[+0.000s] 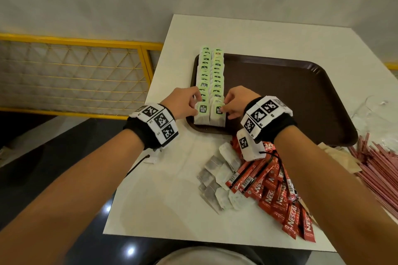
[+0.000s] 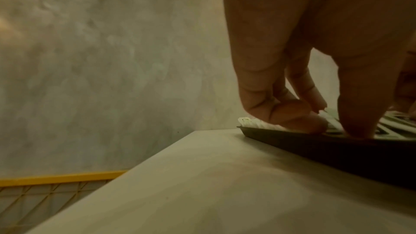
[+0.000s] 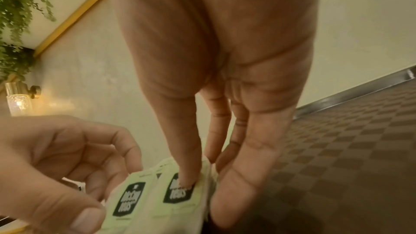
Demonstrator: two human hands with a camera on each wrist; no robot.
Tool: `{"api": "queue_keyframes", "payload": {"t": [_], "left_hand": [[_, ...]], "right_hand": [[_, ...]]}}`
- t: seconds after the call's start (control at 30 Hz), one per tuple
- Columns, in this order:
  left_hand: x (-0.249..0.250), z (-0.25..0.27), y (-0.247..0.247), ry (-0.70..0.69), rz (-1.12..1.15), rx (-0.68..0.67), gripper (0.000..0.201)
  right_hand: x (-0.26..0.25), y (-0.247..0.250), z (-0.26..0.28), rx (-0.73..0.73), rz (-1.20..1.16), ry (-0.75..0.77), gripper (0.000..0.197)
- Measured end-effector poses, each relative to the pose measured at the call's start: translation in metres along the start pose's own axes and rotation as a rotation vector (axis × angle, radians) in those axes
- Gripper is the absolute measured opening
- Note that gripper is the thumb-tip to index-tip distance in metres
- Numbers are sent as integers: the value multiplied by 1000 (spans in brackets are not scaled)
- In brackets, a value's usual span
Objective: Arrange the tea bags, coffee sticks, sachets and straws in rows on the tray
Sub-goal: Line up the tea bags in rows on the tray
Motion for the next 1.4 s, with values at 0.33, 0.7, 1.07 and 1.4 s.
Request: {"api": "queue_keyframes", "payload": {"t": [0.33,0.7,1.07,1.4], "left_hand": [[8,3,-6,-38,-103,56,41],[-4,-1,-8,75,-151,18,46],[-5,-3,-8,103,-129,40,51],[0,2,-9,53,-37,47,66]], "right_hand": [[10,-5,1,-51,41,-36,19],[12,-6,-11,-49,33,-17,17],[0,-11,-2,-82,138,25,37],[-6,-6,1,27,142,30,41]]}}
Point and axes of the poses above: each hand's wrist, its own z-axis away from the middle knuckle, its own y-axis out of the back of the hand, x = y × z, the point moved 7 cm from there along -z, towards the middle knuckle, and after that the axes turned 12 degrees about -x, right-handed, at the moved point
